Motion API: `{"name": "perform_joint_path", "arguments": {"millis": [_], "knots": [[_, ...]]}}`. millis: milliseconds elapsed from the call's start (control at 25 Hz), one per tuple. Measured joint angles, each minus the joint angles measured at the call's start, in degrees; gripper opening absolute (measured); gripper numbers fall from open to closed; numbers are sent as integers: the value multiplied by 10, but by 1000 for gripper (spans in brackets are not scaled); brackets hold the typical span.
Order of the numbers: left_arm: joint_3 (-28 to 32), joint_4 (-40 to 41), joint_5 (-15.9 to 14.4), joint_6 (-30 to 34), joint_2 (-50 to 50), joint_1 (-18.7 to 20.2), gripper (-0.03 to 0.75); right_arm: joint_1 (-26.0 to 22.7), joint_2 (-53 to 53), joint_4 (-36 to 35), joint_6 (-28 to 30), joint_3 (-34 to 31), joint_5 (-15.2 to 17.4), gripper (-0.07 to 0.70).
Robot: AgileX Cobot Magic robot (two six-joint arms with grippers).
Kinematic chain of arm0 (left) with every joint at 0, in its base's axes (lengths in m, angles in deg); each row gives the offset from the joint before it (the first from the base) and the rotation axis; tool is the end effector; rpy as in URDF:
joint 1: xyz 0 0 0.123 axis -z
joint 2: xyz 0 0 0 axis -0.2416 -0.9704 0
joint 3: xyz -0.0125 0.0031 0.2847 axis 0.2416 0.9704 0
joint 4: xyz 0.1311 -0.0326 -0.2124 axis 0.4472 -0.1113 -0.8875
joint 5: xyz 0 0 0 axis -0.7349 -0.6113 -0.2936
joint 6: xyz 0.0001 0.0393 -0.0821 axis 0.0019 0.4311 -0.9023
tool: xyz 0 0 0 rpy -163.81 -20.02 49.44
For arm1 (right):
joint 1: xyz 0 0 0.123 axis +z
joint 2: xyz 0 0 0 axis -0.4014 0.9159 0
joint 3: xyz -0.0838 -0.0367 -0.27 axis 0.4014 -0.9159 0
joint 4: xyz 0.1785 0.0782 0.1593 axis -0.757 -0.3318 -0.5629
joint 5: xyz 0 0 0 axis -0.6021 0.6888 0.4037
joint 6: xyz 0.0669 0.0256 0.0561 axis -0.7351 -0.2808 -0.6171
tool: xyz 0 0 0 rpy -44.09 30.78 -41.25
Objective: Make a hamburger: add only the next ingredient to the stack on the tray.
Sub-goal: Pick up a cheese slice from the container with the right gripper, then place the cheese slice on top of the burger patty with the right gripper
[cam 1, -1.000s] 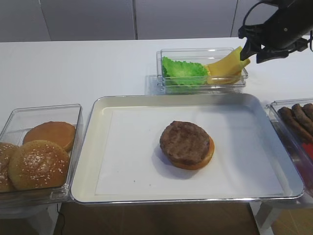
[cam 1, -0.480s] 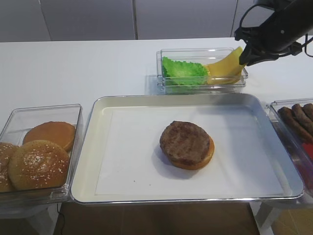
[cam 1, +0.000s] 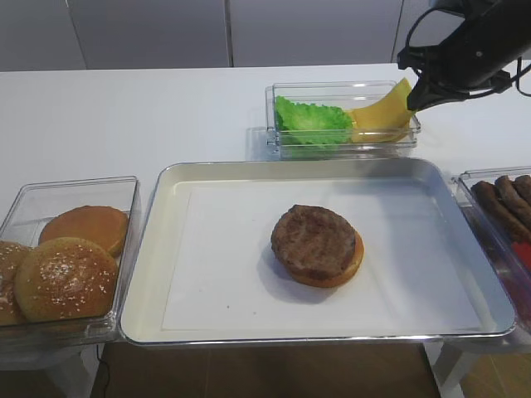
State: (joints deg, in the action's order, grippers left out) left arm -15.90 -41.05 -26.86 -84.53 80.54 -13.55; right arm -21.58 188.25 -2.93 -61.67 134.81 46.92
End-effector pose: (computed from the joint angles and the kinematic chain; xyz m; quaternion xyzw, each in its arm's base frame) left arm -0.0117 -0.0021 0.2641 -0.0275 0.8827 -0.0316 0.4680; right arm 0.4181 0.0480 0.2442 -0.0177 0.9438 0.1951 0.2661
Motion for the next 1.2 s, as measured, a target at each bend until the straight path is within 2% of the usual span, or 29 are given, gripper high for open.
{"name": "perform_joint_path", "arguments": {"millis": [680, 800, 1200], "knots": [[0, 0, 0, 0, 0, 0, 422, 0, -21, -4, 25, 0, 6, 11], [0, 0, 0, 0, 0, 0, 422, 0, -36, -6, 30, 0, 20, 11], [0, 0, 0, 0, 0, 0, 422, 0, -101, -7, 36, 0, 96, 11]]}}
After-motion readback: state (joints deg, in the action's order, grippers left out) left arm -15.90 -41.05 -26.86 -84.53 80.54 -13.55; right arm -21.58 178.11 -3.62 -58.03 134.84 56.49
